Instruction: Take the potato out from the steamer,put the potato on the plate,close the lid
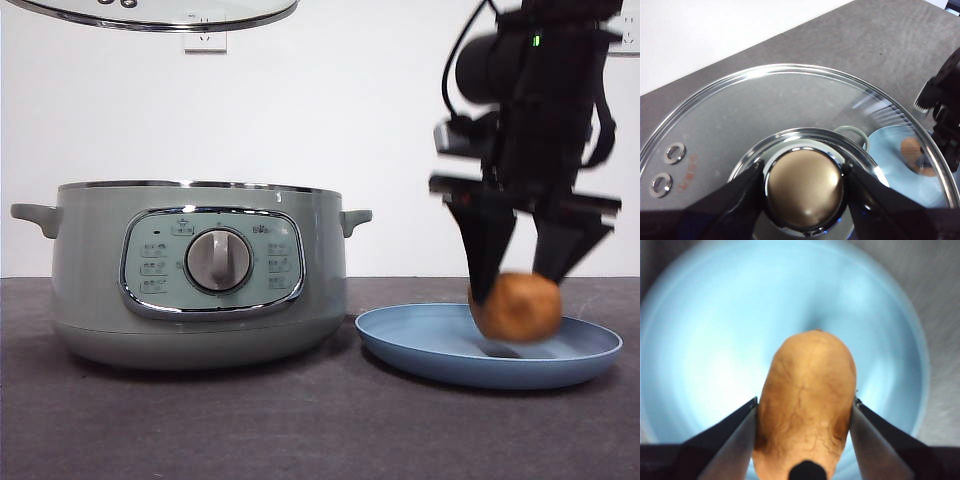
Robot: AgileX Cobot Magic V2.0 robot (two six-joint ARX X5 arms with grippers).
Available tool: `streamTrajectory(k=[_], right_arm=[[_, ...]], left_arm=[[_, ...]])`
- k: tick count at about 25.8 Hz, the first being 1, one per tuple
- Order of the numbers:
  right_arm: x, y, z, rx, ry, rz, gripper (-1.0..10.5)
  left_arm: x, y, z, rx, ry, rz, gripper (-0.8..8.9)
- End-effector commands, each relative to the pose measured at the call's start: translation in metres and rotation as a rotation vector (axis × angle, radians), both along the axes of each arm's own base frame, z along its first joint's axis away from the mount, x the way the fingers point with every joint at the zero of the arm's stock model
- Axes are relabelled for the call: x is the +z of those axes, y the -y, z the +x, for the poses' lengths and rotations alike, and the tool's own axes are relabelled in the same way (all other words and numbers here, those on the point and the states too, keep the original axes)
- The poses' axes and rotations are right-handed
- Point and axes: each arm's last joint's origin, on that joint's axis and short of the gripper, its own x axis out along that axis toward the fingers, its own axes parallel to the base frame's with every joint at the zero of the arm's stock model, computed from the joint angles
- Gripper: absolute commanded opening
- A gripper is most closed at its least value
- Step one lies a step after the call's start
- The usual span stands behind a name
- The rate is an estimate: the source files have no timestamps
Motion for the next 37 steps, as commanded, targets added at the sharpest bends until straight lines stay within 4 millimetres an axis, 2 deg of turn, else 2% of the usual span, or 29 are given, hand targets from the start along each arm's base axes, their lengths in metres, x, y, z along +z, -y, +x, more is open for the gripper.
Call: streamTrajectory(k=[1, 4, 5, 7, 9, 16, 20, 23, 29, 33, 37], right_arm=[[-0.014, -0.001, 0.002, 0.029, -0.025, -0.014, -0.1], [-0.016, -0.002, 0.004, 0.027, -0.020, -0.012, 0.2], [-0.016, -0.002, 0.004, 0.027, -0.021, -0.012, 1.0], [-0.016, -0.001, 0.003, 0.025, -0.029, -0.016, 4.0], [-0.016, -0.001, 0.003, 0.025, -0.029, -0.015, 5.2], [-0.006, 0.000, 0.001, 0.025, -0.020, -0.012, 5.3], [0.018, 0.002, -0.005, 0.025, 0.019, 0.004, 5.3], [0.042, 0.006, -0.015, 0.026, 0.086, 0.030, 5.3], [0.100, 0.021, -0.051, 0.025, 0.260, 0.097, 5.3], [0.140, 0.034, -0.084, 0.023, 0.414, 0.157, 5.3], [0.166, 0.047, -0.115, 0.008, 0.527, 0.208, 5.3]], left_arm=[[0.007, -0.001, -0.003, -0.006, 0.045, -0.013, -0.08], [0.006, -0.001, -0.004, -0.006, 0.028, -0.006, -0.08], [0.005, -0.001, -0.004, -0.006, 0.023, -0.004, -0.08], [0.005, -0.002, -0.005, -0.006, 0.015, 0.000, -0.08], [0.005, -0.002, -0.004, -0.006, 0.014, 0.000, -0.08], [0.005, -0.002, -0.004, -0.006, 0.015, 0.000, -0.08], [0.006, -0.001, -0.004, -0.006, 0.028, -0.006, -0.08], [0.007, -0.001, -0.002, -0.004, 0.046, -0.018, -0.08], [0.003, 0.003, 0.007, -0.003, 0.039, -0.017, -0.08], [-0.008, 0.009, 0.021, -0.003, -0.003, 0.002, -0.08], [-0.023, 0.017, 0.038, -0.003, -0.055, 0.025, -0.08]])
